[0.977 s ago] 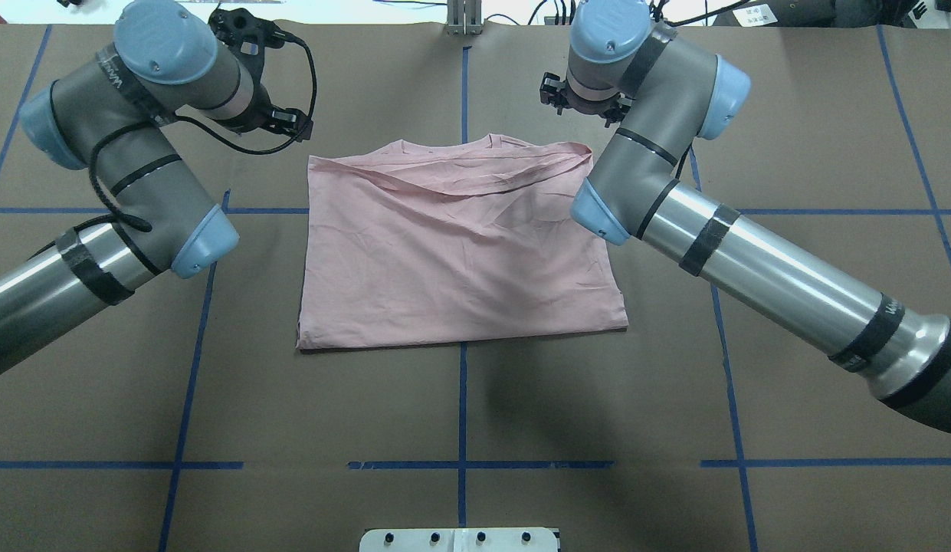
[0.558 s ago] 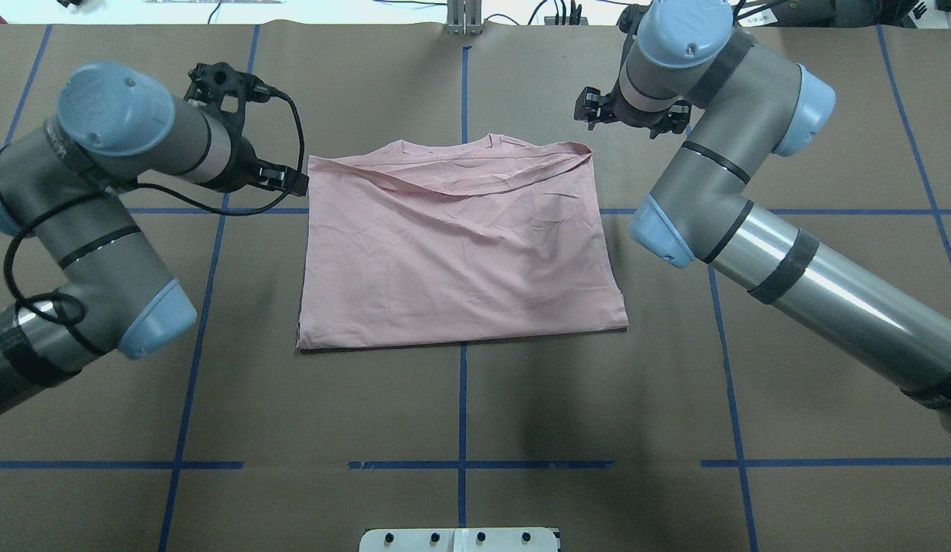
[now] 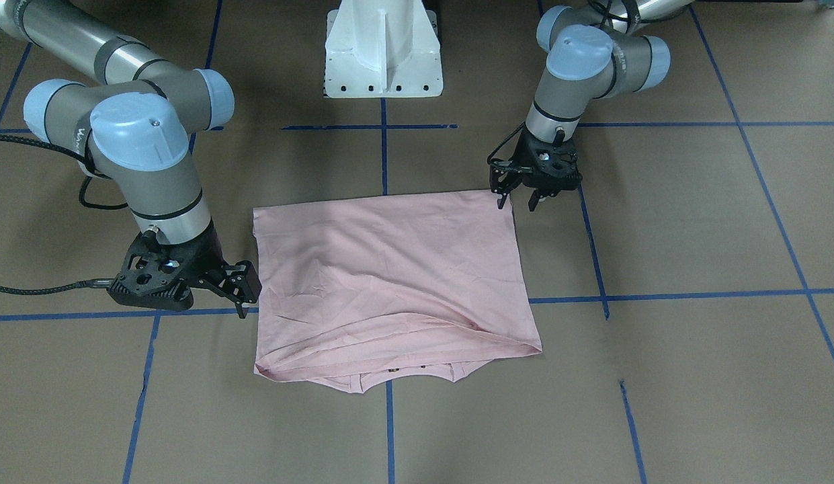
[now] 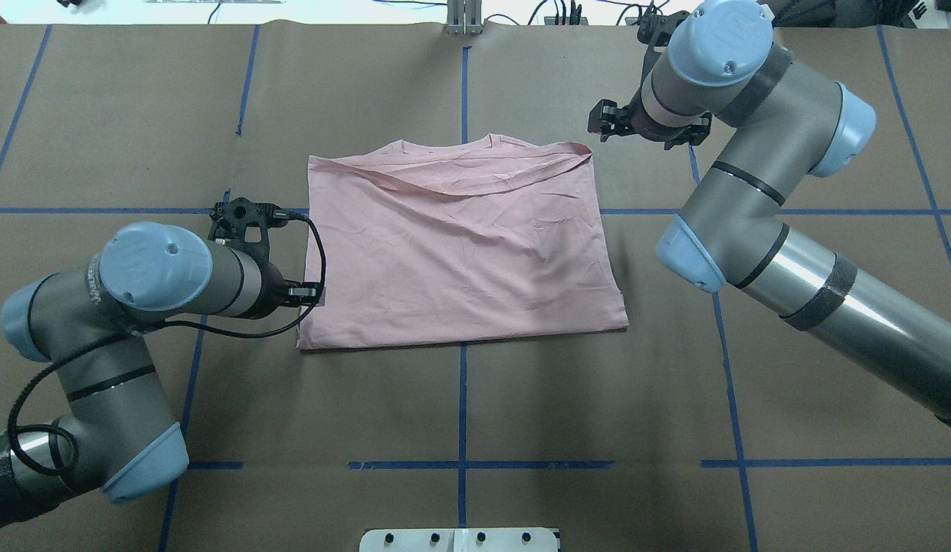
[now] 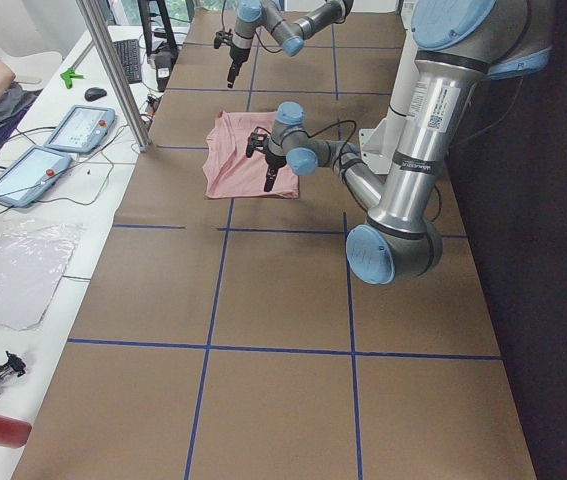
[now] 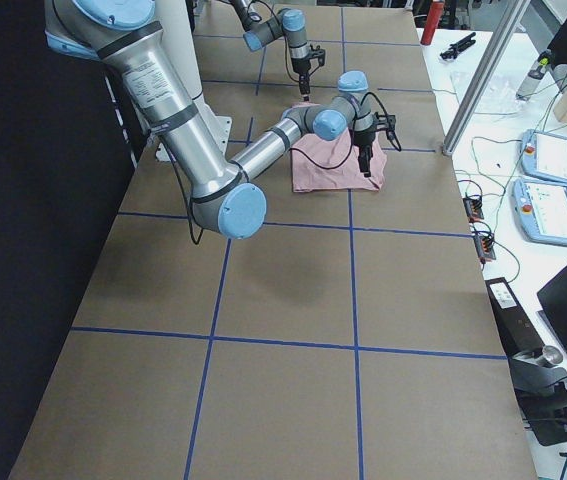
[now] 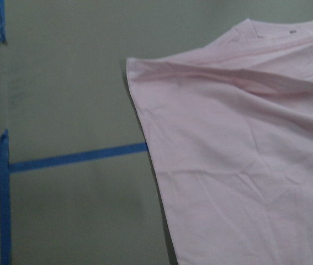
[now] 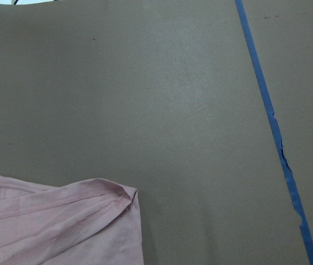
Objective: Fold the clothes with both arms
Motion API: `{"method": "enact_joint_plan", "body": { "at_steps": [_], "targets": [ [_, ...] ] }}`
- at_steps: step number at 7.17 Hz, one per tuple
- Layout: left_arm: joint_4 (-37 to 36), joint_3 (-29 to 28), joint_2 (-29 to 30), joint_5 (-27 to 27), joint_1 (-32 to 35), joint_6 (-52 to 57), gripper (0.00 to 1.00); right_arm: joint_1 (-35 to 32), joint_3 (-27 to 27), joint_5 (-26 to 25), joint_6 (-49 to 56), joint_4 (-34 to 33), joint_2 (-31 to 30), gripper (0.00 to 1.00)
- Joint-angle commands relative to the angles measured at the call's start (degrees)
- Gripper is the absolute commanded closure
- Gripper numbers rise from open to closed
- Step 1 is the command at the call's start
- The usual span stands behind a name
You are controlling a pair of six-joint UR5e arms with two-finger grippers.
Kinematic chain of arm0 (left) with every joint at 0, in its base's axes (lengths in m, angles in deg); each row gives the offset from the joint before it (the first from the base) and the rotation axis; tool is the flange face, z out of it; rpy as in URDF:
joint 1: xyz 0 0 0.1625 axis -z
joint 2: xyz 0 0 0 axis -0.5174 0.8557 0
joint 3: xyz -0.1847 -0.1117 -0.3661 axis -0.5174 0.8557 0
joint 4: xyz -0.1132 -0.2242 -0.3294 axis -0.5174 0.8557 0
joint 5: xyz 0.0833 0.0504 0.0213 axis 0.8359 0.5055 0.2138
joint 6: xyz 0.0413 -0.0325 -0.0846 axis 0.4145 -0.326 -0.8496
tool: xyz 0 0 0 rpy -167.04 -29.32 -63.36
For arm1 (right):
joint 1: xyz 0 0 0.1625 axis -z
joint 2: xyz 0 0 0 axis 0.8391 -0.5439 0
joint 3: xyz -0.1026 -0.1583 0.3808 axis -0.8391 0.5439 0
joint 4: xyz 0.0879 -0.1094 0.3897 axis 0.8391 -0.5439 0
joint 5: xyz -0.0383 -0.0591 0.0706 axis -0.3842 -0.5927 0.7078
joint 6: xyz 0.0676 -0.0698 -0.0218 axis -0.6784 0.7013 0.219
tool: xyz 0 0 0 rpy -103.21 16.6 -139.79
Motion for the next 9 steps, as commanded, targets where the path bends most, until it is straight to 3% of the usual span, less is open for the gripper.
{"method": "enact_joint_plan", "body": {
  "at_steps": [1,3,4,5,6,8,9],
  "targets": [
    [0.12,-0.55,-0.3,0.47,-3.25,-2.19,0.39,0.06,-0.08,-0.07,-0.05,0.0,-0.08,0.0],
    [0.12,-1.95,-0.03,0.55,-3.87,-2.19,0.42,-0.03,-0.08,-0.07,-0.05,0.0,-0.17,0.0],
    [0.03,-2.04,-0.03,0.47,-3.96,-2.28,0.54,-0.03,-0.17,-0.07,-0.05,0.0,-0.17,0.0],
    [0.03,-1.96,0.23,0.46,-3.96,-2.28,0.81,-0.03,-0.17,-0.07,-0.05,0.0,-0.17,0.0],
    [0.12,-1.87,0.23,0.46,-3.96,-2.28,1.0,-0.03,-0.17,-0.07,-0.14,0.0,-0.17,0.0],
    [0.03,-1.0,-0.2,0.46,-3.96,-2.19,1.0,0.06,-0.25,-0.33,-0.67,0.08,-0.08,0.05],
    [0.03,-0.29,-0.38,0.38,-3.87,-1.84,1.0,0.32,-0.78,-0.25,-0.67,0.52,-0.08,0.16]
  ]
}}
